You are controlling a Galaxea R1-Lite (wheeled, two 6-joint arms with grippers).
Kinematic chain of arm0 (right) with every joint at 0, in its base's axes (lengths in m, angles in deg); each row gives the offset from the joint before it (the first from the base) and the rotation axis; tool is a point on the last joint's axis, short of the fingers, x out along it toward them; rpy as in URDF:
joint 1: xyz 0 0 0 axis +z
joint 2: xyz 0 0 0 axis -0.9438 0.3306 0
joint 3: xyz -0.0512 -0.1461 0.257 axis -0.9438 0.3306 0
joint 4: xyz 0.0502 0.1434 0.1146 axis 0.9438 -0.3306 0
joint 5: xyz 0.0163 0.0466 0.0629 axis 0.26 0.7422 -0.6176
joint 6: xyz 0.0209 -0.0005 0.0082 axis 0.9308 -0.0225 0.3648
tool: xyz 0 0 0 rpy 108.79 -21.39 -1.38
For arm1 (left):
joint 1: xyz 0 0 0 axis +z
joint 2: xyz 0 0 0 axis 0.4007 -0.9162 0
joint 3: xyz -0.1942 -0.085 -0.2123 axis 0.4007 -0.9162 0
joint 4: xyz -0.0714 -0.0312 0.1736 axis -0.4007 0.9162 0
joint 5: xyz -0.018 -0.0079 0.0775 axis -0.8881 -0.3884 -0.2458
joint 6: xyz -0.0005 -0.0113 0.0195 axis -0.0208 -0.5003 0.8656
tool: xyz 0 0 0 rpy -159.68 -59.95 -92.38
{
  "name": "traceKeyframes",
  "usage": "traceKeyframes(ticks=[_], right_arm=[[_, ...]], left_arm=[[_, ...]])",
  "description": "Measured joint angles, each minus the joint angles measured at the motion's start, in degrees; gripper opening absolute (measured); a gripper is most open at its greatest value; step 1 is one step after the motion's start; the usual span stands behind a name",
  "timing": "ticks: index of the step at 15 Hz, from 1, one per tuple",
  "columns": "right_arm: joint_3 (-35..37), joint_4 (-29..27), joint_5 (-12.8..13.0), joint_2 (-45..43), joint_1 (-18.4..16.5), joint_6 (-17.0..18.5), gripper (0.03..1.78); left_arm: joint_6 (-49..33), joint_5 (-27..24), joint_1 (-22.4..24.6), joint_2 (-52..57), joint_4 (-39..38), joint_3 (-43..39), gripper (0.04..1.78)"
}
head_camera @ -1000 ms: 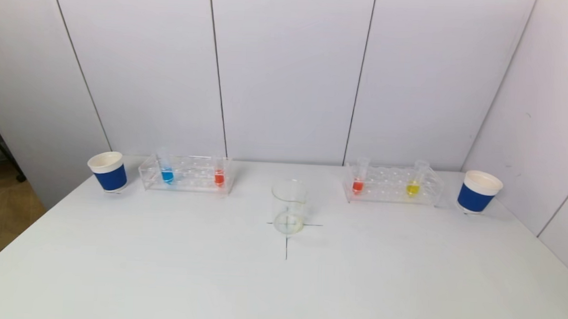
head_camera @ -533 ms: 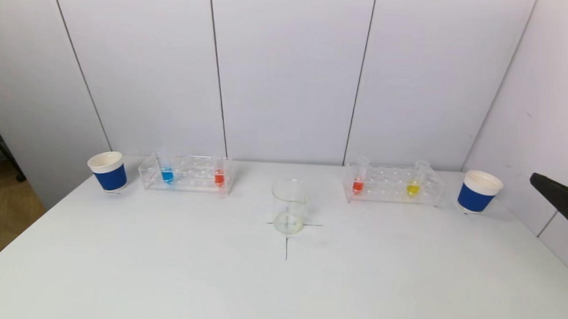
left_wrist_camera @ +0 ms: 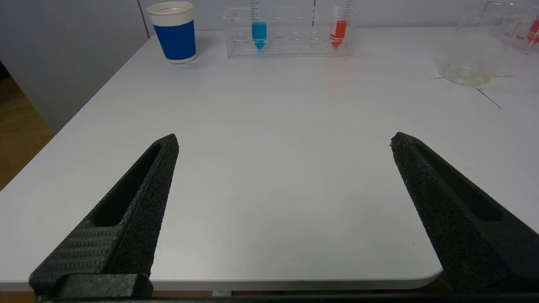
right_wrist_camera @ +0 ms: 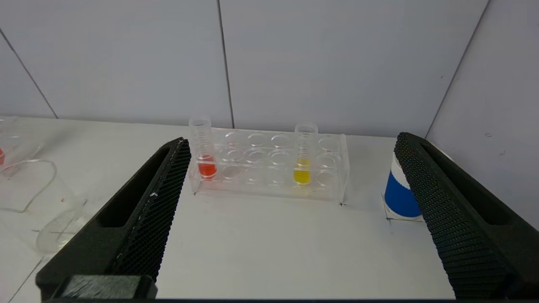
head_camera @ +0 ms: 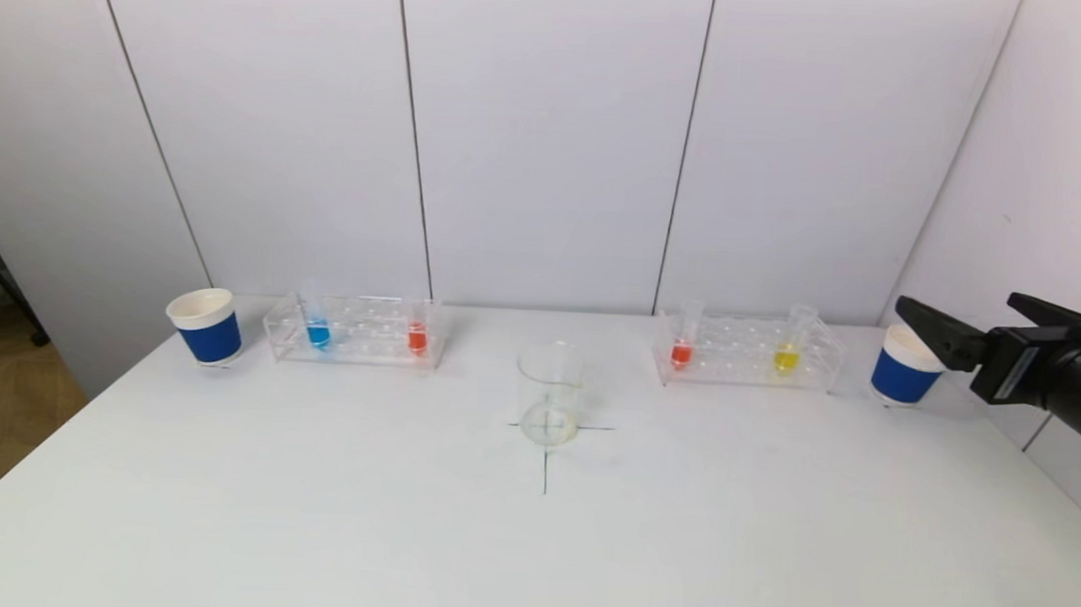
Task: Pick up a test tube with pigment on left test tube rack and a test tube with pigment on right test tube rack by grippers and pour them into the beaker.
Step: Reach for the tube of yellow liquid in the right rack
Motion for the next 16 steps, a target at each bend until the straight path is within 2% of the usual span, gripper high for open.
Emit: traceKeyframes(ticks=[10, 13, 16], right_arm=[[0.22, 25.50, 4.01, 23.32, 0.72, 0.13, 1.76], [-0.13, 31.06, 4.82, 28.62, 0.98, 0.17, 1.76], [-0.61, 34.29, 5.28, 33.15, 1.05, 0.22, 1.76]], left_arm=[[0.00, -0.02, 0.00, 0.00, 0.00, 0.00, 1.76], [0.02, 0.00, 0.00, 0.00, -0.02, 0.00, 1.76], [0.02, 0.00, 0.00, 0.00, 0.00, 0.00, 1.76]])
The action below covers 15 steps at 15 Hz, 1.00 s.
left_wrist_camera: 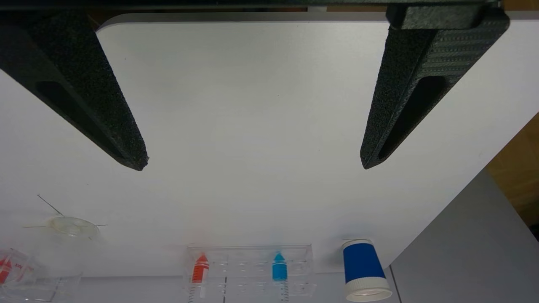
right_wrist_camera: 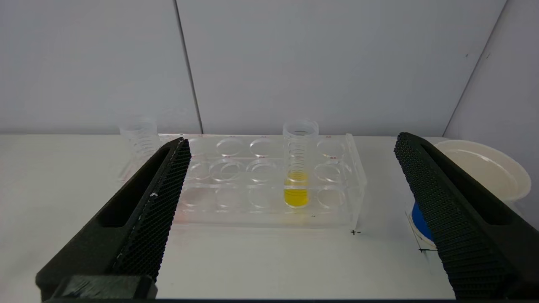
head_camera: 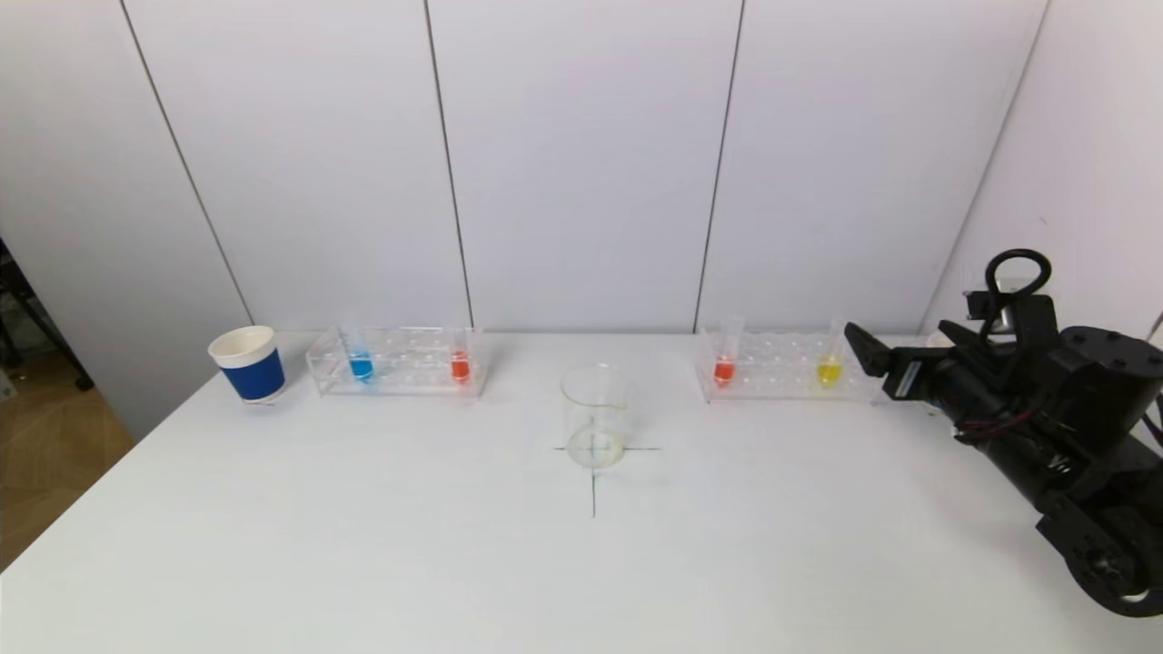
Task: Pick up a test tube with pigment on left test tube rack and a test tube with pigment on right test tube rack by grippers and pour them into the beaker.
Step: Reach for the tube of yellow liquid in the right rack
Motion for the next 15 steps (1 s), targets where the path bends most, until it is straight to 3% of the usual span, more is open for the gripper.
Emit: traceKeyframes(ticks=[6, 9, 15], right_arm=[[-2.51, 0.24, 0.69, 6.45, 0.00, 0.39, 1.76], [-4.13, 0.27, 2.43, 8.73, 0.00, 0.48, 1.76], [-6.67, 0.24, 2.73, 12.84, -0.02, 0.69, 1.76]], left_arm=[[0.00, 0.00, 0.00, 0.00, 0.00, 0.00, 1.76], [-0.02, 0.02, 0.00, 0.00, 0.00, 0.00, 1.76], [0.00, 0.02, 0.00, 0.00, 0.00, 0.00, 1.76]])
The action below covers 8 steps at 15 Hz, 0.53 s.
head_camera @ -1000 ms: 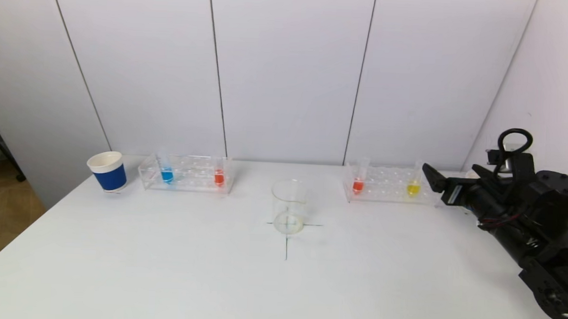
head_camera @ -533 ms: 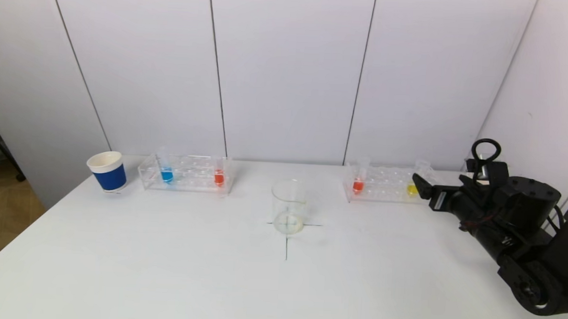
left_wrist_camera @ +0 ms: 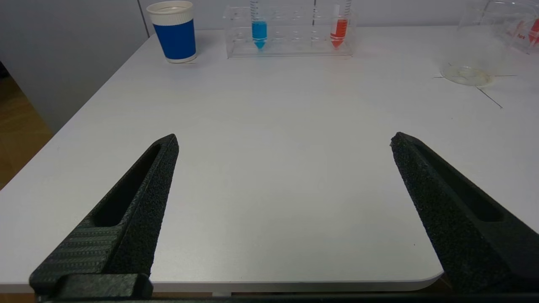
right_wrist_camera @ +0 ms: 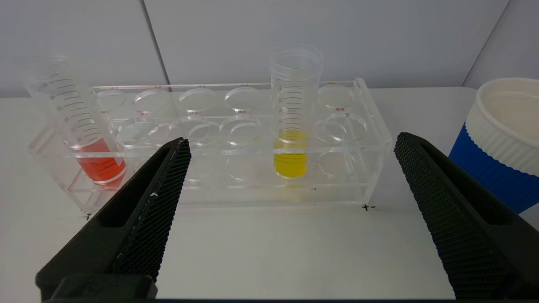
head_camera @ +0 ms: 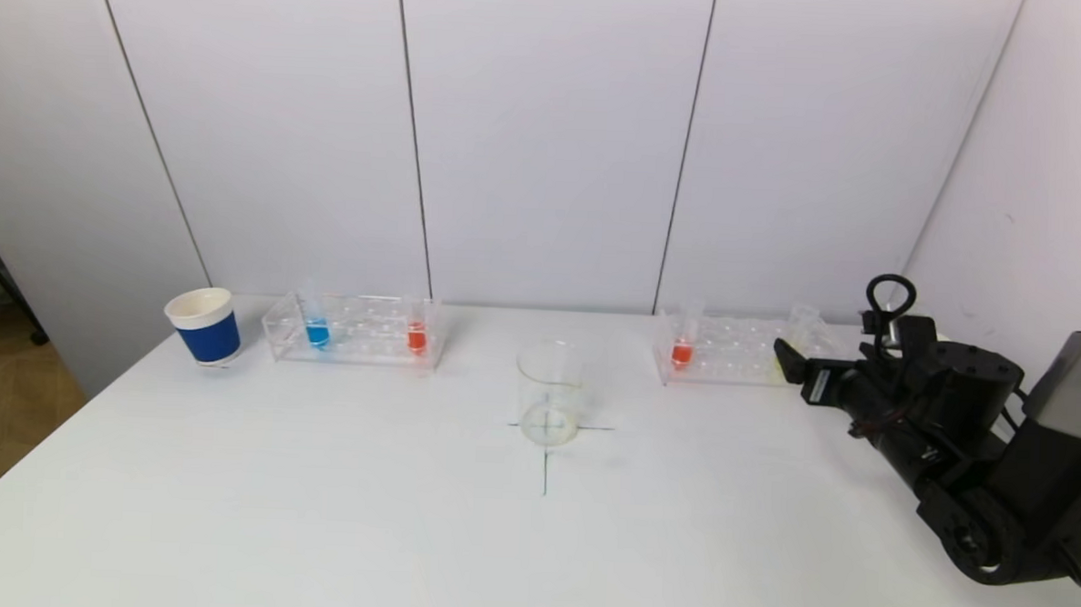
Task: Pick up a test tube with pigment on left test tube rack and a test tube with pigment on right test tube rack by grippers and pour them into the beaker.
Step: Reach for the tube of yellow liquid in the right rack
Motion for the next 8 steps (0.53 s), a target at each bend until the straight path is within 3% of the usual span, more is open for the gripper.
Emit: traceKeyframes(ticks=[8], right_arm=[[-4.22, 0.02, -0.17, 3.75, -0.85, 0.29, 1.76]], left_arm=[[0.00, 0.00, 0.00, 0.00, 0.00, 0.00, 1.76]])
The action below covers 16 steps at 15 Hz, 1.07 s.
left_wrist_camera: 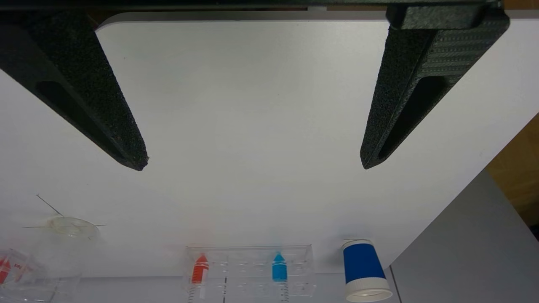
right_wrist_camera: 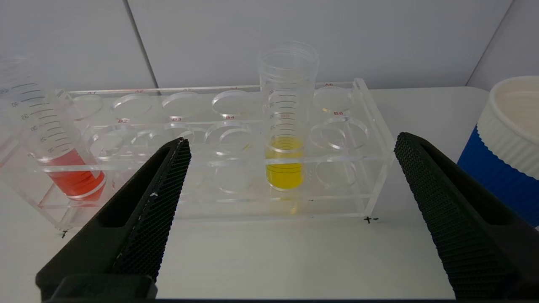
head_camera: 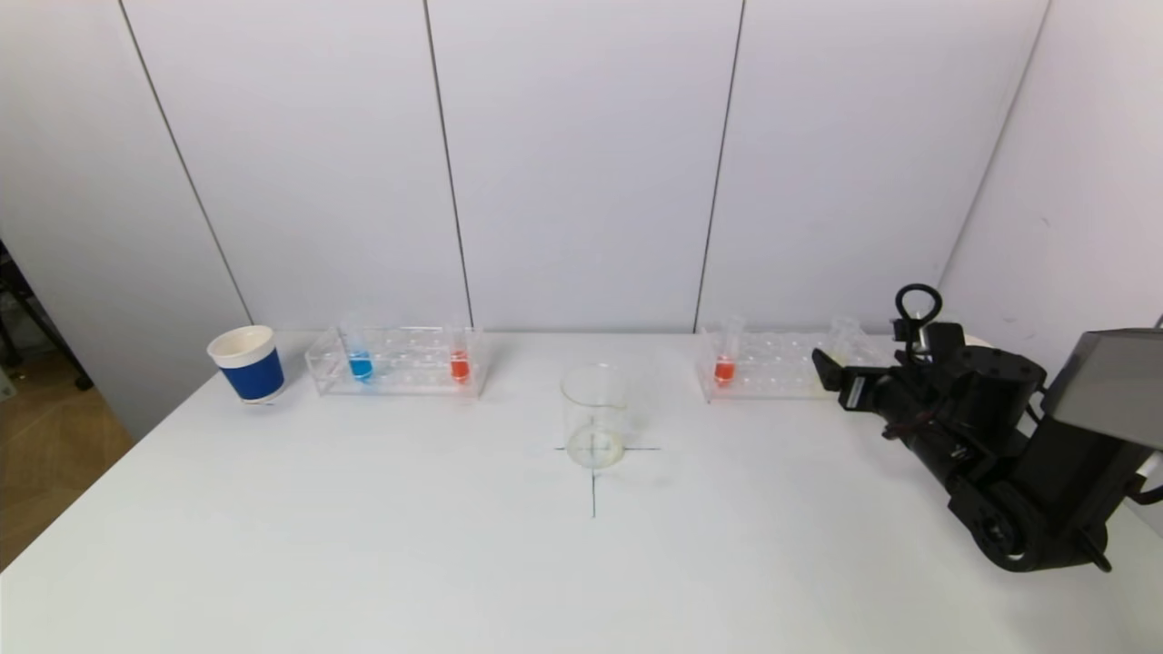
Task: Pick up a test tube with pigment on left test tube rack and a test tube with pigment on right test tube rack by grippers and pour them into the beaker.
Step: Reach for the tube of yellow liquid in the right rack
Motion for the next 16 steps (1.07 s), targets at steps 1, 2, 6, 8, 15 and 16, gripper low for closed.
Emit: traceKeyframes(ticks=[1, 2, 6, 8, 15, 16], right_arm=[[-0.48, -0.02, -0.02, 0.38, -0.02, 0.00, 1.76], [-0.96, -0.02, -0.05, 0.74, 0.00, -0.02, 1.76], [-3.41, -0.02, 0.00, 2.17, -0.06, -0.05, 1.76], [-4.22, 0.00, 0.00, 2.72, -0.09, -0.11, 1.76], [-6.51, -0.02, 0.06, 3.89, -0.11, -0.16, 1.76], [-6.95, -0.02, 0.15, 4.07, -0.11, -0.21, 1.76]], left_arm=[[0.00, -0.02, 0.00, 0.00, 0.00, 0.00, 1.76], [-0.02, -0.02, 0.00, 0.02, 0.00, 0.00, 1.76], [-0.02, -0.02, 0.00, 0.00, 0.00, 0.00, 1.76], [-0.02, -0.02, 0.00, 0.00, 0.00, 0.00, 1.76], [0.00, -0.02, 0.00, 0.00, 0.00, 0.00, 1.76], [-0.02, -0.02, 0.00, 0.00, 0.00, 0.00, 1.76]])
